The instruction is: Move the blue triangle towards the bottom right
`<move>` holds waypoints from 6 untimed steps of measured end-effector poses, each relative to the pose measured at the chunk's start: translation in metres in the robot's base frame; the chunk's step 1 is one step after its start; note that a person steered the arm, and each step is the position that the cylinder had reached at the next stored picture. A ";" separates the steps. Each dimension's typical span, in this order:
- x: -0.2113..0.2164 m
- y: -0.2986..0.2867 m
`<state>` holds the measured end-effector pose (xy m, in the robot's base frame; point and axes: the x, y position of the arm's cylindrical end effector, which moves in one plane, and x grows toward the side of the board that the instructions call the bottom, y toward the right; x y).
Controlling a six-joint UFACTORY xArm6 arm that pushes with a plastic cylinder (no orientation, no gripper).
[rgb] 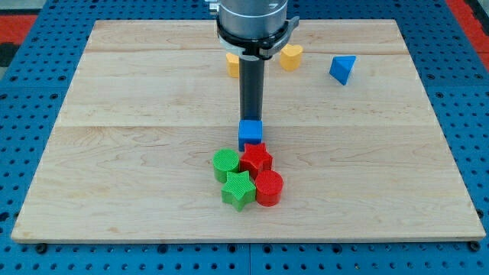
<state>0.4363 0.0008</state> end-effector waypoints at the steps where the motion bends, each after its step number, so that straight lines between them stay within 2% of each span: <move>1: 0.008 -0.015; 3: 0.031 -0.018; 4: -0.005 -0.008; 6: -0.094 0.087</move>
<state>0.3423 0.0879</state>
